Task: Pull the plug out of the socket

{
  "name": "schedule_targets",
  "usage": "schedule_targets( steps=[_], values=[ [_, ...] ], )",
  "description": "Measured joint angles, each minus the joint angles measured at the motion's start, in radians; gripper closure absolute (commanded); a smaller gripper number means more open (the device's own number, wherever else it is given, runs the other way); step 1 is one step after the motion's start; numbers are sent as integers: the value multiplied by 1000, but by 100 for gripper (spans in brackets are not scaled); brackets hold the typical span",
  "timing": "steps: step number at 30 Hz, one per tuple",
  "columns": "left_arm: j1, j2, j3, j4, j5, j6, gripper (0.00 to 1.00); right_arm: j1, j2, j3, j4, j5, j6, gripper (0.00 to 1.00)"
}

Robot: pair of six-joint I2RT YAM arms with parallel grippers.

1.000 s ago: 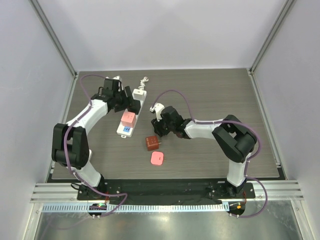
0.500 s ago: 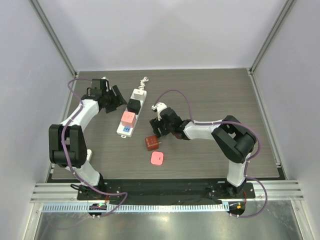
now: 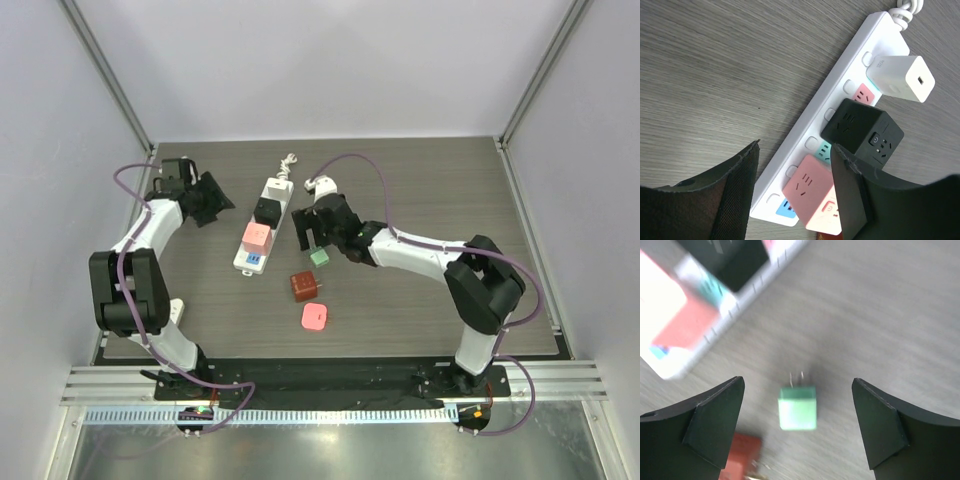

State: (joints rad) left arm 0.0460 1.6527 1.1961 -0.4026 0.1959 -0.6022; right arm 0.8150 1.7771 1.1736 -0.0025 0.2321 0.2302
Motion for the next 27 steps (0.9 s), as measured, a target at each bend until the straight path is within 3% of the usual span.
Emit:
schedule_targets(
  steps=[2, 4, 6, 9, 10, 18, 27],
  values=[
    [4, 3, 0, 0, 8, -11, 42, 2, 2, 43, -24, 24, 27, 7],
    [3, 12, 0, 0, 16, -23, 46, 2, 24, 126, -73, 49, 70, 17],
    [2, 25, 0, 0, 24, -29, 50, 2, 82, 244, -134, 66, 118, 35],
    [2, 51, 0, 0, 32, -44, 53, 2, 184, 379, -163, 106, 182, 73],
    [2, 62, 0, 0, 34, -45, 53, 2, 208, 395, -169, 124, 205, 76],
    [2, 122, 8, -34, 19, -41, 61, 0, 434, 487, -224, 262, 281, 82],
    [-6, 212, 34, -55, 14, -29, 66, -10, 574, 613, -142, 232, 272, 82]
  ],
)
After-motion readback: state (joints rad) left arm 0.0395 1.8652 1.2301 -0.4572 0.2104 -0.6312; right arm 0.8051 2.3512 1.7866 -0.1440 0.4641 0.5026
